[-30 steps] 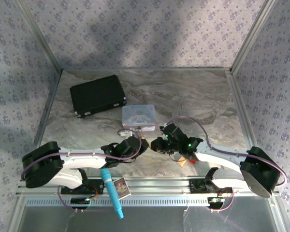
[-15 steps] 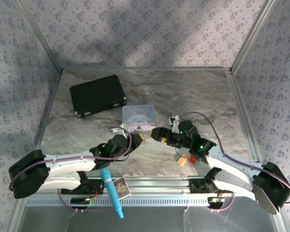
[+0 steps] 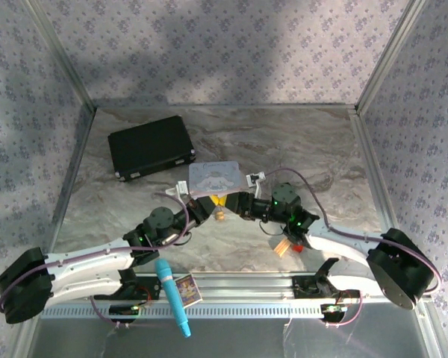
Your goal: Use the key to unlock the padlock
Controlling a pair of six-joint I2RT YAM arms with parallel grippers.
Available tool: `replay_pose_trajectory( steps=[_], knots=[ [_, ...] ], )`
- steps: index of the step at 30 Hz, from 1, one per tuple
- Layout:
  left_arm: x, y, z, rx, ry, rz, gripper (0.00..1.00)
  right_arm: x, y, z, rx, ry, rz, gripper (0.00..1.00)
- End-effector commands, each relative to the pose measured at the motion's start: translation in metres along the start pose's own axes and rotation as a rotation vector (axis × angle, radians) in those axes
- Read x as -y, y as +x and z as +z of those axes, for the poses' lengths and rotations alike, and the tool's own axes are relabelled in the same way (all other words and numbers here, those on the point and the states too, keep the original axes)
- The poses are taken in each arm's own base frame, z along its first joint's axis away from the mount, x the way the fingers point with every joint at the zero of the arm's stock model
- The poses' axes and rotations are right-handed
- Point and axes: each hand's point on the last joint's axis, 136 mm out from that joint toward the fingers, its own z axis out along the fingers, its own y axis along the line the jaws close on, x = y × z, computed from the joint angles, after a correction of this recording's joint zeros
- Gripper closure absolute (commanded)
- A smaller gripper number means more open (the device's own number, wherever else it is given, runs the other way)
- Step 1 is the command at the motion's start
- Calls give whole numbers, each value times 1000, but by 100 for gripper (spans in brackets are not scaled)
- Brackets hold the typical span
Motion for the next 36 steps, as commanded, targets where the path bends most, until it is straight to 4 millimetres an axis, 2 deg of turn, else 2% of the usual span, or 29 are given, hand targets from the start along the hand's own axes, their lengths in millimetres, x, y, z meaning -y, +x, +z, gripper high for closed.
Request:
replay_pose_trajectory(
  steps=[1, 6, 14, 19, 29, 31, 33, 36],
  knots=[
    [5, 0, -2, 0, 39, -3, 100, -31, 6, -2, -28, -133, 10, 55],
    [6, -7, -7, 40, 47, -1, 100, -15, 15, 2, -58, -83, 59, 62],
    [7, -10, -7, 52, 50, -5, 100, -24, 18, 4, -61, -134, 63, 70],
    [7, -14, -8, 66, 45, -1, 100, -20, 20, 4, -65, -125, 72, 72],
    [4, -13, -7, 59, 28, 1, 100, -10, 18, 2, -42, -105, 81, 84],
    [3, -12, -6, 55, 23, 2, 100, -12, 17, 2, -38, -109, 72, 85],
    [0, -9, -5, 40, 7, 2, 100, -14, 15, 2, -34, -113, 65, 91],
    [-7, -6, -4, 33, -8, -14, 100, -16, 16, 1, -36, -113, 48, 93]
  ],
)
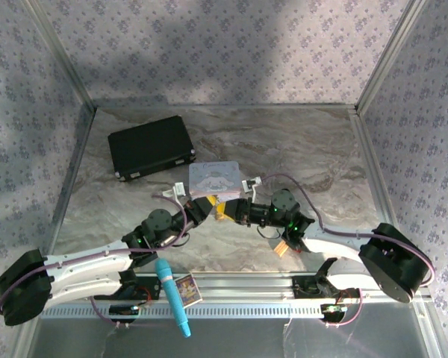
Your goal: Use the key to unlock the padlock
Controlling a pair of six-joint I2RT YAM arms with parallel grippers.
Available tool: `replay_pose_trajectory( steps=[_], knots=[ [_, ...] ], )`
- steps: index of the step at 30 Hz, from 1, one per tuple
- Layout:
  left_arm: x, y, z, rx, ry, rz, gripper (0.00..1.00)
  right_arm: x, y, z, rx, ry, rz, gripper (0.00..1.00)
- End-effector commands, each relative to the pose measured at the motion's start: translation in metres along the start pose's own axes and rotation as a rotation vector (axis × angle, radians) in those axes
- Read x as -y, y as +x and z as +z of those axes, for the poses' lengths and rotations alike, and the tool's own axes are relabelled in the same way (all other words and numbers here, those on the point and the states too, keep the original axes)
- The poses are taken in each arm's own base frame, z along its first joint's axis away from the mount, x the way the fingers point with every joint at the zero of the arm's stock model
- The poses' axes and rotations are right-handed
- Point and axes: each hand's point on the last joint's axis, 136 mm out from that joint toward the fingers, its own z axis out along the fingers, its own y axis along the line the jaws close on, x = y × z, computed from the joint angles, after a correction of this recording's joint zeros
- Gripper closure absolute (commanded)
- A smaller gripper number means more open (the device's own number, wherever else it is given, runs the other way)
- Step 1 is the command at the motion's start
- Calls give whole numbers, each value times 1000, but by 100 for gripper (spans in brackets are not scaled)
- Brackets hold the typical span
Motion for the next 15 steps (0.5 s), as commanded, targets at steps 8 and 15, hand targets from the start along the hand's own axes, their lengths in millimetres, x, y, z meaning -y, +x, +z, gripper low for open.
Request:
replay_pose_trajectory(
  steps=[8, 15],
  knots=[
    [-13, -5, -2, 29, -54, -19, 78, -1, -1, -6, 6, 29, -52, 100],
    [-33, -21, -14, 70, -277, 104, 22, 47, -6, -28, 62, 230, -21, 100]
  ],
)
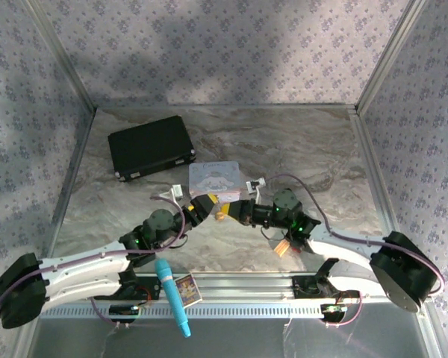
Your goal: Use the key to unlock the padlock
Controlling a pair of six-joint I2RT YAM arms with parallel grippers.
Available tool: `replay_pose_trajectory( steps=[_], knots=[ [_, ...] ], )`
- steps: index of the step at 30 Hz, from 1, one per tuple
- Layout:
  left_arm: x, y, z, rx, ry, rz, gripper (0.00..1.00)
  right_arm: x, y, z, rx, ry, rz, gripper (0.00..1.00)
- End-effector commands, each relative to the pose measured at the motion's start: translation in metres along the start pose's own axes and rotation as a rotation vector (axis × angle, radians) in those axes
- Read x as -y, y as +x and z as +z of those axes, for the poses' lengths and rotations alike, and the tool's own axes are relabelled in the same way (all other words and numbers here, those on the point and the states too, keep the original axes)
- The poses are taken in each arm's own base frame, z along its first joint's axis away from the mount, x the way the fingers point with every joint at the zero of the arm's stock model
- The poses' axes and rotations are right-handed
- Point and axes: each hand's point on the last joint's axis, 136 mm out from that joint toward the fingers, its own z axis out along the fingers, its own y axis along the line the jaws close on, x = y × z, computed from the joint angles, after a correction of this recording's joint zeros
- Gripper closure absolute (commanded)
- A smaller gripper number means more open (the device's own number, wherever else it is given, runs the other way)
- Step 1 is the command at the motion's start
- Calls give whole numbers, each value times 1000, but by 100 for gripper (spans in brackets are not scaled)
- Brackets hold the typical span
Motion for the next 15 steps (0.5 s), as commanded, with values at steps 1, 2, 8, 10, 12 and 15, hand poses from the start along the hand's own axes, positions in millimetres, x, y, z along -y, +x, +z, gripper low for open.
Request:
replay_pose_trajectory(
  steps=[1, 2, 8, 10, 12, 15],
  knots=[
    [-17, -16, -7, 42, -210, 97, 22, 42, -1, -12, 31, 169, 13, 100],
    [-29, -18, -9, 36, -300, 124, 22, 55, -1, -17, 38, 238, 14, 100],
    [-57, -8, 13, -74, -440, 258, 36, 93, -1, -35, 37, 489, -31, 100],
    [-64, -2, 27, -123, -423, 251, 42, 100, -1, -38, 33, 524, -33, 100],
    [-74, 2, 39, -133, -425, 254, 45, 102, 0, -37, 19, 524, -32, 100],
    [-82, 5, 53, -122, -398, 276, 46, 106, 0, -35, 16, 533, -33, 100]
  ],
)
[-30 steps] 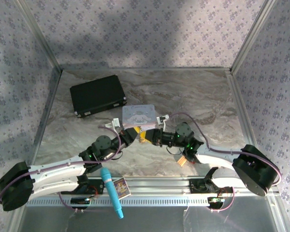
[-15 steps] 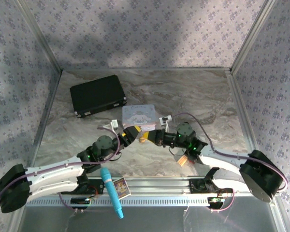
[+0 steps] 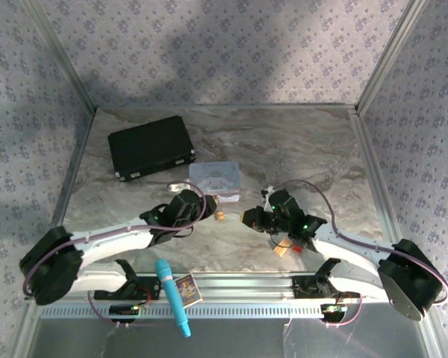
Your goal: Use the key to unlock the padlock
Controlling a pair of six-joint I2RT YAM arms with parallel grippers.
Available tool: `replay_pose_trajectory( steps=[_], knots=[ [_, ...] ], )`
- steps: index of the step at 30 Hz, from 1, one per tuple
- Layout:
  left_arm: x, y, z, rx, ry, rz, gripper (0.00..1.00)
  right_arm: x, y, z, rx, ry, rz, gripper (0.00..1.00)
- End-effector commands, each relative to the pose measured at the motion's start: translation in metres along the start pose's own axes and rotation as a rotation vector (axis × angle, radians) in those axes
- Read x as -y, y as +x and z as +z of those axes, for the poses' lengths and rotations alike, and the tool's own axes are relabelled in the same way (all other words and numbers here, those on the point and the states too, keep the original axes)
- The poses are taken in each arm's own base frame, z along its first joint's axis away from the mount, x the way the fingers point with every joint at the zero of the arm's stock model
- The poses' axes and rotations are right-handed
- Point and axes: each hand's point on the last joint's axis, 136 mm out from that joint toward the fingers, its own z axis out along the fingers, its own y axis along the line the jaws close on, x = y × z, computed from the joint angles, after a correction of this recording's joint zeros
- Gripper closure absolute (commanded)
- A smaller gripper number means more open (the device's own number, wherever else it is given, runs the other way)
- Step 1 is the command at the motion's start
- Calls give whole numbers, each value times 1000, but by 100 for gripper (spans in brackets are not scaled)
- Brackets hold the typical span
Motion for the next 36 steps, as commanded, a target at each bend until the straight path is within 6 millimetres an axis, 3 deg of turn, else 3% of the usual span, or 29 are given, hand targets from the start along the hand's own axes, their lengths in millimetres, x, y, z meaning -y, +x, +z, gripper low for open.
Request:
replay_pose_trajectory(
  steps=[1, 9, 14, 25, 36],
  knots=[
    [15, 1, 12, 7, 82, 58, 46, 5, -5, 2, 6, 47, -29, 100],
    [13, 4, 45, 6, 84, 69, 45, 12, -8, 9, 12, 65, -24, 100],
    [1, 14, 62, -8, 57, 73, 45, 19, -9, 12, 23, 69, -11, 100],
    [1, 31, 83, -48, 62, 43, 64, 33, -14, 26, 29, 83, 39, 100],
    [-5, 42, 85, -58, 15, 42, 83, 45, -14, 31, 40, 82, 101, 100]
  ],
)
